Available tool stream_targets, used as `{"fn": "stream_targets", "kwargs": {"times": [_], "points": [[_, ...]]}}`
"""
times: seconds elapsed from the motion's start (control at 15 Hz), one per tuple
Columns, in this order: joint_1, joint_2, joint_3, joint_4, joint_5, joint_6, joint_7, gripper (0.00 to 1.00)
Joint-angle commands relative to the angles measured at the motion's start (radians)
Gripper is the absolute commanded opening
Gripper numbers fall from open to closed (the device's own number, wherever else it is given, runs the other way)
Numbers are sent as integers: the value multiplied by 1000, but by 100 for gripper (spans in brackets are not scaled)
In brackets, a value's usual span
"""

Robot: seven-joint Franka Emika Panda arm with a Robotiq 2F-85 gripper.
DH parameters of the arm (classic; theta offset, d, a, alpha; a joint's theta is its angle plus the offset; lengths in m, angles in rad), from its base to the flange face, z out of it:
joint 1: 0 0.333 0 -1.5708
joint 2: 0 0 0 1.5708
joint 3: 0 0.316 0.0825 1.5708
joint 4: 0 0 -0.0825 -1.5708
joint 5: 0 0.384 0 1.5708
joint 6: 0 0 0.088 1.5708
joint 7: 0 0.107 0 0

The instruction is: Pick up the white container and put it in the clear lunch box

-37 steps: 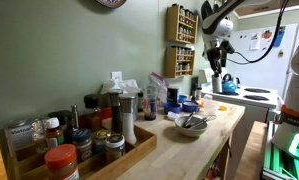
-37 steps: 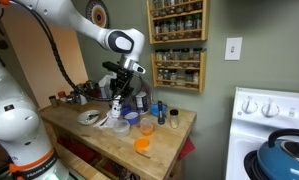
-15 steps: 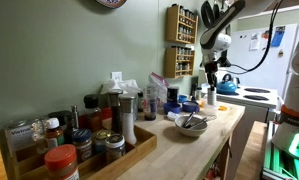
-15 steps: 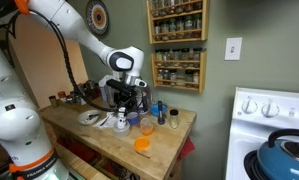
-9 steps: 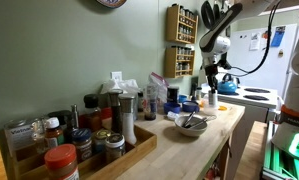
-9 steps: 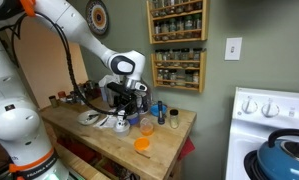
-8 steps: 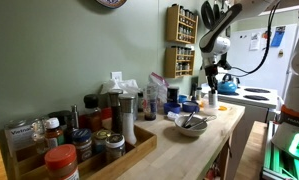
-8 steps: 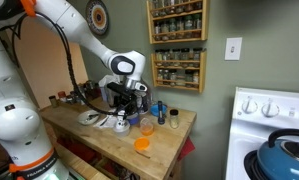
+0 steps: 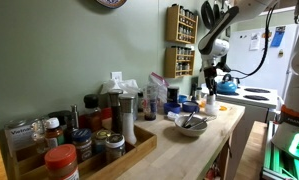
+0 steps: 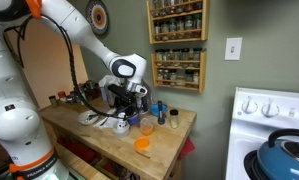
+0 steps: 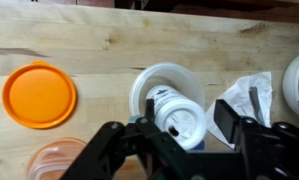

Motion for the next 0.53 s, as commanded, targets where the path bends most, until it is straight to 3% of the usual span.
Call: {"fn": "stream_targets", "kwargs": {"times": [0.0, 0.07, 0.2, 0.4, 0.47], "points": [[-16, -48, -3, -1, 20, 2, -20, 94], [-20, -72, -7, 7, 20, -34, -31, 99], [-27, -144, -20, 3, 23, -74, -61, 100], [-34, -257, -71, 4, 98, -174, -212, 100], [-19, -168, -45, 31, 53, -123, -128, 100]]}}
